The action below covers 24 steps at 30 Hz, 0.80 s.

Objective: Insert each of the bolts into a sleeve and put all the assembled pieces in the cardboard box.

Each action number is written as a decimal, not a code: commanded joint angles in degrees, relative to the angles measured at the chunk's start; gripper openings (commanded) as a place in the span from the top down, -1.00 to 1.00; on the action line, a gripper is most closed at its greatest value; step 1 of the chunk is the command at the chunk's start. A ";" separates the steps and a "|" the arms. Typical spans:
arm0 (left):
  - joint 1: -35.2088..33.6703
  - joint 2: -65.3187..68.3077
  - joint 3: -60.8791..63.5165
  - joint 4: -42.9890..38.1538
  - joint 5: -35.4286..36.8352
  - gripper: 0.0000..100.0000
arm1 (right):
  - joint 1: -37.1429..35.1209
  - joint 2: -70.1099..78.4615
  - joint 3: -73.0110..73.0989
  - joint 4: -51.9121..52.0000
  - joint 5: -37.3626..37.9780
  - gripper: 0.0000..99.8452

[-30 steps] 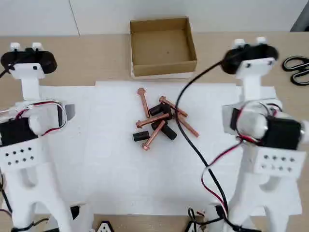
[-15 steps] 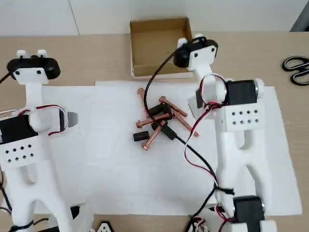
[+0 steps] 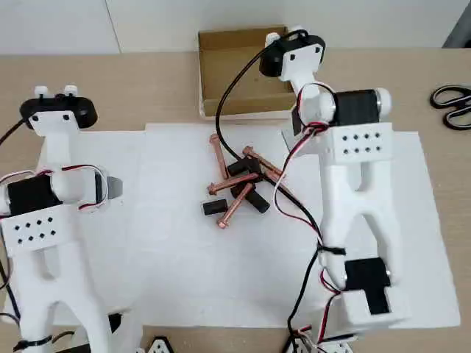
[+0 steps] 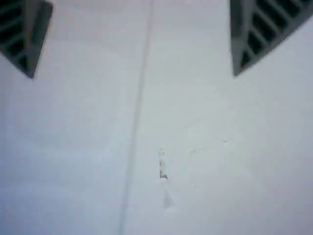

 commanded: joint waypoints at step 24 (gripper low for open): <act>0.09 0.09 -0.22 -2.11 2.64 0.51 | -0.92 11.82 -9.05 -5.67 -0.09 0.60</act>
